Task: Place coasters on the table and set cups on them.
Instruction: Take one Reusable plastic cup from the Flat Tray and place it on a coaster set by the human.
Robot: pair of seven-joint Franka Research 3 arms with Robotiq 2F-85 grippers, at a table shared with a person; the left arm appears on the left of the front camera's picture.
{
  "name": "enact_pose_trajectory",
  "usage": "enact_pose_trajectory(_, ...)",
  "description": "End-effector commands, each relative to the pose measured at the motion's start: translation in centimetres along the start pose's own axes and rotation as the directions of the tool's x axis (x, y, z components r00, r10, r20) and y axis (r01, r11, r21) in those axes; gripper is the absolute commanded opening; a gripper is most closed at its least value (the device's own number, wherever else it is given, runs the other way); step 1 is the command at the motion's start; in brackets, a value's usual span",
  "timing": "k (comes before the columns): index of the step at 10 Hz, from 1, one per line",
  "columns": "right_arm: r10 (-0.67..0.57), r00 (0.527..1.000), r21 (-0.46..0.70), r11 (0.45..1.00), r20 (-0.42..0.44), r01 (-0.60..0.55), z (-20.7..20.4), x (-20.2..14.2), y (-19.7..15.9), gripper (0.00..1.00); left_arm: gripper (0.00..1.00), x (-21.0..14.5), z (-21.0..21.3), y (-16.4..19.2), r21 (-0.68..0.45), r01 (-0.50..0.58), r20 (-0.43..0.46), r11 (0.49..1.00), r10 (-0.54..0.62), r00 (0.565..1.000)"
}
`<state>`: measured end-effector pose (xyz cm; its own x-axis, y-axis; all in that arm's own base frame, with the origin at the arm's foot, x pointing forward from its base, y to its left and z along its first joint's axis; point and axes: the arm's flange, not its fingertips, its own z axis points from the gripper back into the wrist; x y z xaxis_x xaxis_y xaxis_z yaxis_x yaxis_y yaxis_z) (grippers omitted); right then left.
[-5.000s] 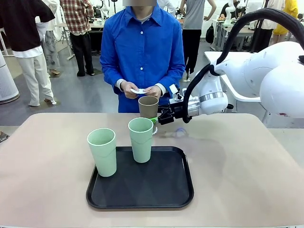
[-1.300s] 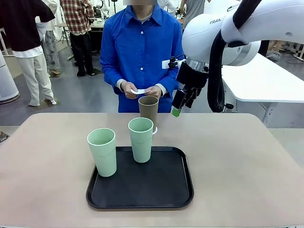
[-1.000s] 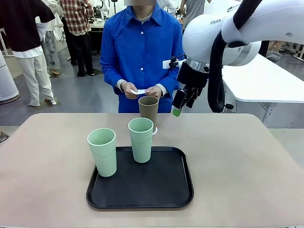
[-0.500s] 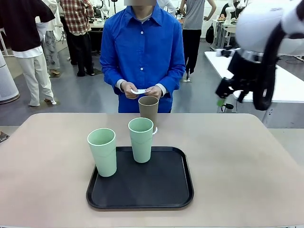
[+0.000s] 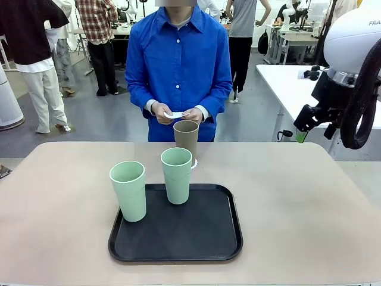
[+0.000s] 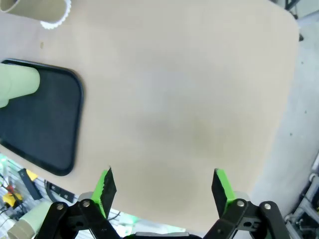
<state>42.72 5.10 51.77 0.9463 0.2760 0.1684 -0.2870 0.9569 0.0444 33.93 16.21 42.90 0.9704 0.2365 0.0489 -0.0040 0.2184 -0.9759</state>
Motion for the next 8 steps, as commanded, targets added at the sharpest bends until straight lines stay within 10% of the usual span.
enact_pose_trajectory(1, -0.004, 1.000, 0.000, 1.000, -0.003, 0.004, -0.1, -0.2, -0.1, 1.00, 1.00, 0.0, 0.2, -0.1, -0.016, 0.017, 0.008, 1.000, -0.017, 1.000)
enact_pose_trajectory(2, 0.011, 1.000, 0.348, 0.937, 0.020, -0.017, 0.5, -1.8, -0.2, 1.00, 1.00, 0.0, 0.2, -0.1, -0.016, 0.017, 0.008, 1.000, -0.017, 1.000)
enact_pose_trajectory(4, -0.101, 0.995, 0.676, 0.734, 0.028, 0.056, 1.4, -4.2, -5.9, 1.00, 1.00, 0.0, 0.2, -0.1, -0.016, 0.017, 0.008, 1.000, -0.017, 1.000)
enact_pose_trajectory(8, -0.293, 0.955, 0.856, 0.482, -0.043, 0.187, -0.8, -7.2, -16.3, 1.00, 1.00, 0.0, 0.2, -0.1, -0.016, 0.017, 0.008, 1.000, -0.017, 1.000)
